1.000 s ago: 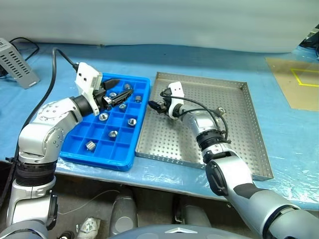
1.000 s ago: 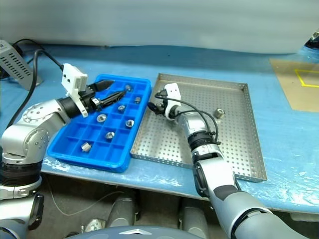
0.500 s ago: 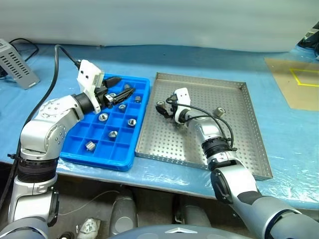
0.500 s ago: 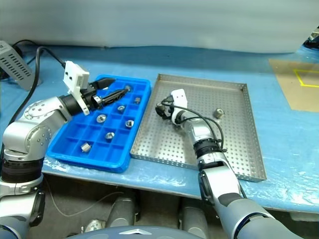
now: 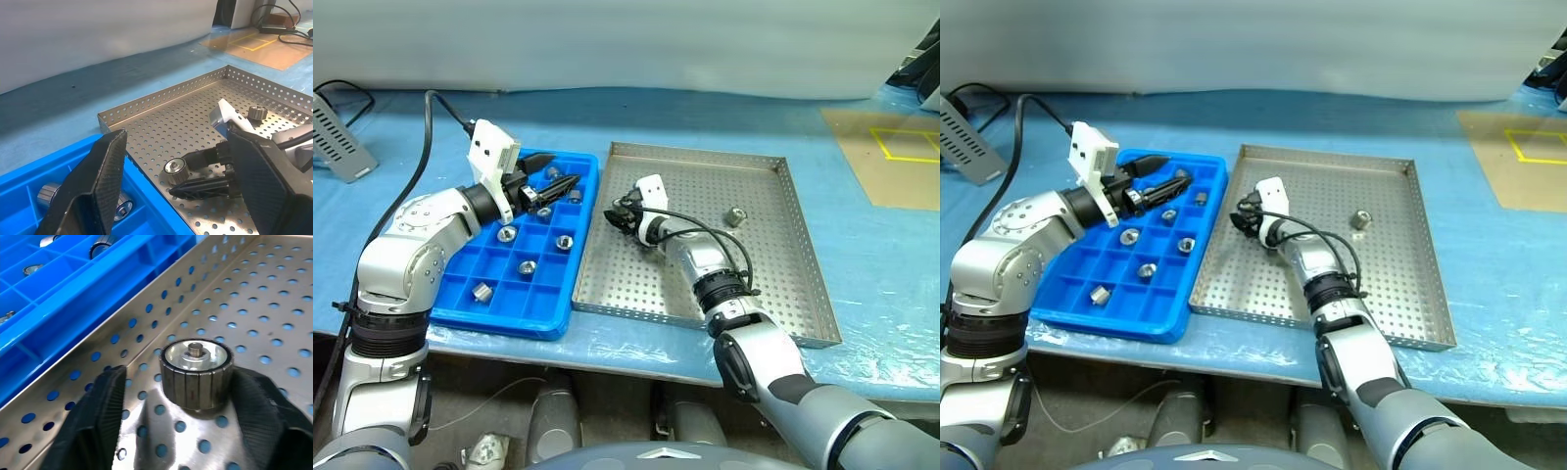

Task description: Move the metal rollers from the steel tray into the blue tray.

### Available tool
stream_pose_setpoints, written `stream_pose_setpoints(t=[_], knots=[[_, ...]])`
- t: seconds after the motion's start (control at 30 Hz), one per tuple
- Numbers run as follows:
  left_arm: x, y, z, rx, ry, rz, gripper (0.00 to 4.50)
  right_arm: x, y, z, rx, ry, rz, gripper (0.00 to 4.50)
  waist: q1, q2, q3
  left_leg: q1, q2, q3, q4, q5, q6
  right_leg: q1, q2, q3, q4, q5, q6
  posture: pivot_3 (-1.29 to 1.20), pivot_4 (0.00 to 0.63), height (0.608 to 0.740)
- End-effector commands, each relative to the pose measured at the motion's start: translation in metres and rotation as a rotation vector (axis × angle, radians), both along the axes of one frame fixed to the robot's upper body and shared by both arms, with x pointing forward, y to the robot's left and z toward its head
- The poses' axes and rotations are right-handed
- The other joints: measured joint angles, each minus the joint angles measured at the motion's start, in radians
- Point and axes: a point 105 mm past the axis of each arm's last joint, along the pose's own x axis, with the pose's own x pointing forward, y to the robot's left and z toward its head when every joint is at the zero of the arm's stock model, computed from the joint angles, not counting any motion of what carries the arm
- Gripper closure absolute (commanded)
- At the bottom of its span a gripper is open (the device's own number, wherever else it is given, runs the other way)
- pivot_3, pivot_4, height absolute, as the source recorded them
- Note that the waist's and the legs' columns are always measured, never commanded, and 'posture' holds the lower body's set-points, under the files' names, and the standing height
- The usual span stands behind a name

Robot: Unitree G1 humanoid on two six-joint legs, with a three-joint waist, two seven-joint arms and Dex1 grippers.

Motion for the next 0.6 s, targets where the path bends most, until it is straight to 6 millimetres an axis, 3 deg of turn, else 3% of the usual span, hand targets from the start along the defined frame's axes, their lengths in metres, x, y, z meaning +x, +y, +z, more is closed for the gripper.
stream_pose_setpoints(t=[0.03, 0.1, 0.3, 0.4, 0.53, 0.6], knots=[[-0.003, -0.004, 0.012, 0.004, -0.060, -0.015, 1.07, 0.000, 0.013, 0.009, -0.017, -0.053, 0.033, 2.28, 0.001, 0.000, 0.000, 0.000, 0.000, 0.000, 0.000, 0.000, 0.000, 0.000, 0.000, 0.000, 0.000, 0.000, 0.000, 0.00, 0.150, 0.740], [-0.003, -0.005, 0.013, 0.003, -0.060, -0.015, 1.07, 0.001, 0.013, 0.009, -0.018, -0.060, 0.028, 2.82, 0.001, 0.000, 0.000, -0.001, 0.000, 0.000, 0.000, 0.000, 0.000, 0.000, 0.000, 0.000, 0.000, 0.000, 0.000, 0.00, 0.150, 0.740], [-0.004, -0.005, 0.011, 0.008, -0.057, -0.016, 1.07, 0.003, 0.004, 0.001, -0.067, -0.047, 0.005, 2.87, 0.002, 0.000, 0.000, 0.000, 0.000, 0.000, 0.000, 0.000, 0.001, 0.000, 0.000, 0.000, 0.000, 0.000, 0.000, 0.00, 0.150, 0.740], [-0.004, -0.002, 0.014, 0.008, -0.060, -0.014, 1.07, 0.002, -0.002, 0.006, -0.034, -0.042, 0.023, 2.87, 0.004, 0.000, 0.000, -0.001, 0.000, 0.000, 0.000, 0.000, 0.001, 0.000, 0.000, 0.000, 0.000, 0.000, 0.000, 0.00, 0.150, 0.740], [-0.005, -0.002, 0.016, 0.000, -0.062, -0.027, 1.07, -0.011, -0.007, 0.028, -0.008, -0.094, 0.157, 2.87, 0.005, 0.000, 0.000, -0.001, 0.000, 0.000, 0.000, -0.001, 0.001, 0.000, 0.000, 0.000, -0.001, 0.000, 0.000, -0.01, 0.150, 0.740], [-0.006, 0.000, 0.017, -0.005, -0.061, -0.030, 1.07, -0.022, -0.023, 0.053, 0.027, -0.148, 0.233, 2.87, 0.007, 0.000, 0.001, -0.003, -0.001, 0.000, 0.000, -0.001, 0.002, -0.001, 0.000, 0.000, -0.002, 0.000, 0.000, -0.01, 0.150, 0.740]])
